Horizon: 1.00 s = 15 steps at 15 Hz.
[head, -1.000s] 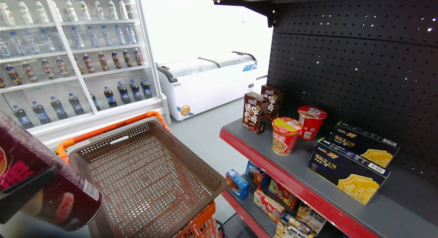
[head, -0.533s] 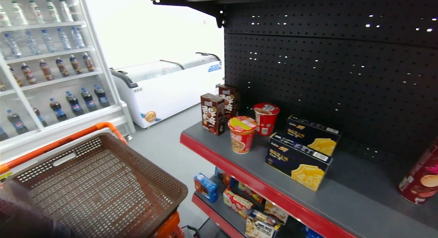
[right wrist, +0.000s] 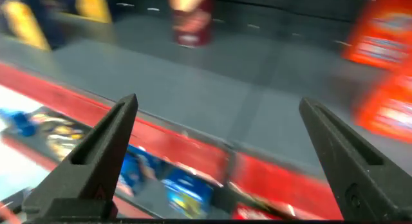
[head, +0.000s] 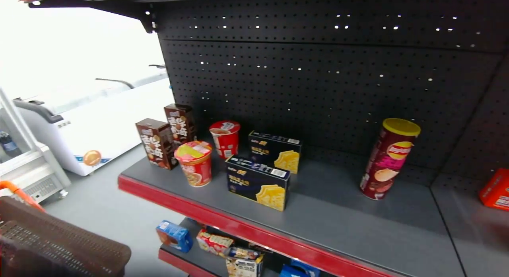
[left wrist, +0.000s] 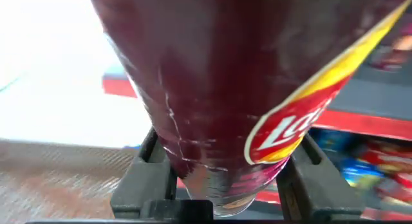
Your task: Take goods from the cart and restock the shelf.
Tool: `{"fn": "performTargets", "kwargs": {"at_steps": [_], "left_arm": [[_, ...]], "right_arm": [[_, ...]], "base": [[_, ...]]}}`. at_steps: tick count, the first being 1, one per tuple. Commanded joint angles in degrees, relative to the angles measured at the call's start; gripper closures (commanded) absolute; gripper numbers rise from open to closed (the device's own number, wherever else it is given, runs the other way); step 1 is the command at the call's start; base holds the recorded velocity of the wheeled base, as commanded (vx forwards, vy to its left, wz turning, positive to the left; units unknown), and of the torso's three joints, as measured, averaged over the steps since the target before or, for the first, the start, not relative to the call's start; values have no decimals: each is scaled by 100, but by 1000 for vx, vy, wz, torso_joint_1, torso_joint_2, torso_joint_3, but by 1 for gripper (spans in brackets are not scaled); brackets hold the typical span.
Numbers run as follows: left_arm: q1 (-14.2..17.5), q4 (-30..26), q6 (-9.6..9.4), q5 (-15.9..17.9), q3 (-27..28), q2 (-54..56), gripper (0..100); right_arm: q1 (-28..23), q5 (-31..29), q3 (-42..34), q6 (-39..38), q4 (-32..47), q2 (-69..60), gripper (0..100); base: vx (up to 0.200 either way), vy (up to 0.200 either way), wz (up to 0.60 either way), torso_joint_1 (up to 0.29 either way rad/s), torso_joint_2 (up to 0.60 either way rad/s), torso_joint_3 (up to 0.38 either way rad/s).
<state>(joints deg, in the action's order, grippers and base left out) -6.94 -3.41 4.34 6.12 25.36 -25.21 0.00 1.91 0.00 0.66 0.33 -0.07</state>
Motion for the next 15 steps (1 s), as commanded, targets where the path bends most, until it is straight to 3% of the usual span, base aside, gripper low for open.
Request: {"fn": "performTargets", "kwargs": {"at_steps": [1,4,9,14,15], "left_arm": [[-18,-1,14,12,-13,-10,100],[-18,-1,76,-23,-171,25,100],[8,-10,296,-58,-215,148,100],[26,-37,234,-401,-180,403,100],[26,-168,225,-682,-163,526,100]], "right_arm": [[0,2,0,4,-7,7,0],[0,2,0,4,2,7,0],[0,2,0,13,-7,7,0],[0,2,9,-39,2,7,0],[53,151,18,-4,11,34,0]], "base": [[0,0,-600,7,-2,-2],[0,0,-600,5,-5,-1],[0,0,0,0,0,0],[0,0,0,0,0,0],[0,0,0,0,0,0]]}}
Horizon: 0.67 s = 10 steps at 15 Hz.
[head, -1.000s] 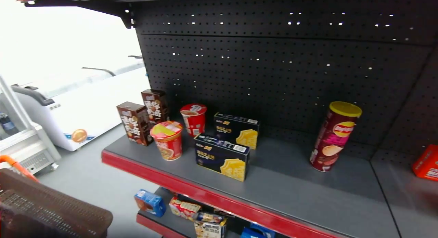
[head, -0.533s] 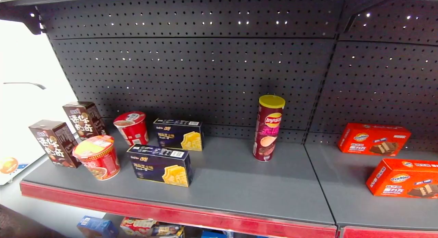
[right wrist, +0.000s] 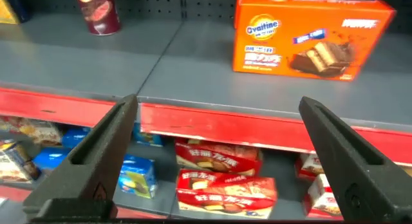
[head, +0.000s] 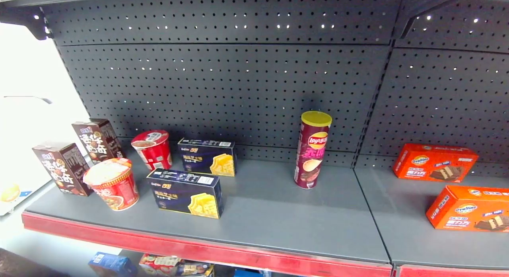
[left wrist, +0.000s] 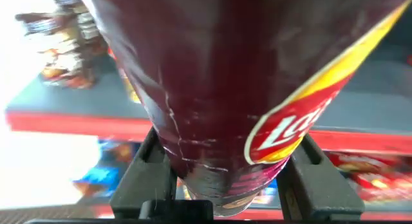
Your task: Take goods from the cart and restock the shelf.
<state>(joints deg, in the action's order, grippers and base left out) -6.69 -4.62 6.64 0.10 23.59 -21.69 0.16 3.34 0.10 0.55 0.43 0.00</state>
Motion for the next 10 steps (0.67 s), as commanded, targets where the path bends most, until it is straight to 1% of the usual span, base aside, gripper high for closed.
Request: {"fn": "performTargets", "kwargs": {"at_steps": [1,2,3,4,5,6,8,10], "left_arm": [[-7,-92,-76,-168,93,200,100],[-7,-92,-102,-168,120,191,100],[1,-311,-278,-194,234,209,100],[1,-373,-313,-186,225,209,100],[-16,-399,-462,-186,181,218,100],[-16,-399,-480,-186,76,191,100],[-7,-355,-480,-212,-135,244,100],[1,-347,-471,-256,-232,341,100]], "right_arm": [[98,431,351,174,-131,308,0],[125,492,500,121,-166,431,0],[248,519,1713,-609,-561,2399,0],[318,598,1757,-424,-658,2602,0],[617,826,1862,-55,-1001,3182,0],[916,949,2126,-2,-1414,3867,0],[1285,984,2363,24,-1924,4869,0],[1417,1002,2565,42,-2249,5528,0]], "base": [[0,0,0,0,0,0],[0,0,0,0,0,0],[0,0,0,0,0,0],[0,0,0,0,0,0],[0,0,0,0,0,0],[0,0,0,0,0,0],[0,0,0,0,0,0],[0,0,0,0,0,0]]}}
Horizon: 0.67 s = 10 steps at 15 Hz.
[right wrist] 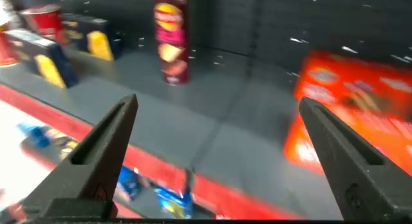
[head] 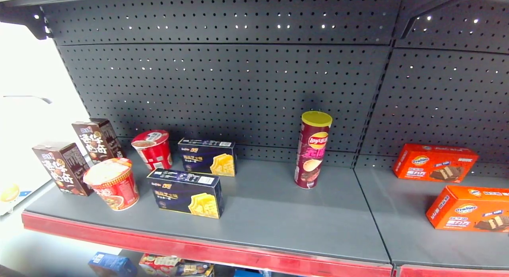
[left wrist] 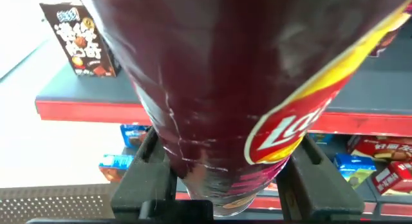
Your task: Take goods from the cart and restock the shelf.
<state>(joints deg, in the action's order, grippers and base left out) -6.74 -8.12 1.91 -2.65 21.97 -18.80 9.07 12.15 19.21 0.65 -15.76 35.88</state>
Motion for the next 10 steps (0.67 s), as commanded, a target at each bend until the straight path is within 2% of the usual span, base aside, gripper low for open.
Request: {"fn": "performTargets", "kwargs": {"at_steps": [1,3,5,10], "left_arm": [[-11,3,90,-175,-105,148,100],[-20,3,292,-184,-254,227,100],[-29,3,538,-175,-272,333,100],[-214,3,688,-149,-430,465,100]], "right_arm": [[587,261,944,-3,-674,2547,0],[482,718,1146,14,-850,3048,0],[77,1562,1533,41,-1307,3848,0],[51,2291,2429,234,-1623,5245,0]], "base": [[0,0,0,0,0,0],[0,0,0,0,0,0],[0,0,0,0,0,0],[0,0,0,0,0,0]]}}
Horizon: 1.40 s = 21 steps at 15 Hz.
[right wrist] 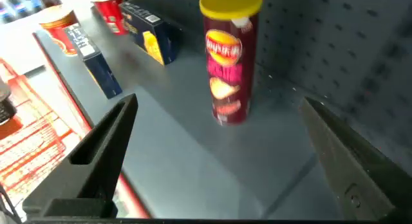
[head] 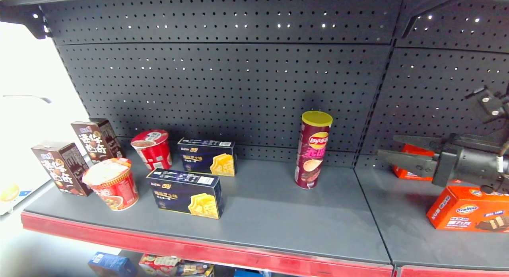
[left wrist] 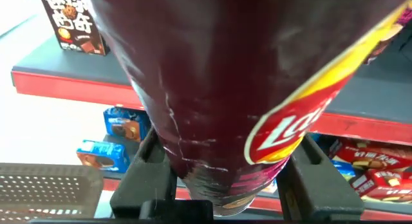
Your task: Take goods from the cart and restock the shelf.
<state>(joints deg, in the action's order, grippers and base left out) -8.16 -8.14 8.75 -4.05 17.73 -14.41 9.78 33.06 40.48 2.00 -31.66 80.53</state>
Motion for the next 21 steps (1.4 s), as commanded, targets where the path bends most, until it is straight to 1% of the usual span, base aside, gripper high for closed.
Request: {"fn": "performTargets", "kwargs": {"at_steps": [1,2,3,7,8,13,21], "left_arm": [[-125,6,74,-17,-6,26,100],[-125,6,100,-17,-6,26,100],[-142,-3,144,-8,-6,26,100],[-230,-21,153,0,-76,26,100],[-266,-21,179,0,-103,26,100],[-266,-38,179,0,-173,43,100],[-257,-56,179,-26,-243,114,100]], "right_arm": [[-28,227,487,442,-33,1149,0],[-28,262,566,574,-25,1290,0],[-72,429,742,758,-33,1659,0],[-160,1308,1023,802,-271,2248,0],[-160,1405,1067,802,-288,2353,0],[-134,1414,1357,811,-297,2898,0],[-28,1414,2244,793,-271,3821,0]], "base": [[0,0,0,0,0,0],[0,0,0,0,0,0],[0,0,0,0,0,0],[0,0,0,0,0,0],[0,0,0,0,0,0],[0,0,0,0,0,0],[0,0,0,0,0,0]]}}
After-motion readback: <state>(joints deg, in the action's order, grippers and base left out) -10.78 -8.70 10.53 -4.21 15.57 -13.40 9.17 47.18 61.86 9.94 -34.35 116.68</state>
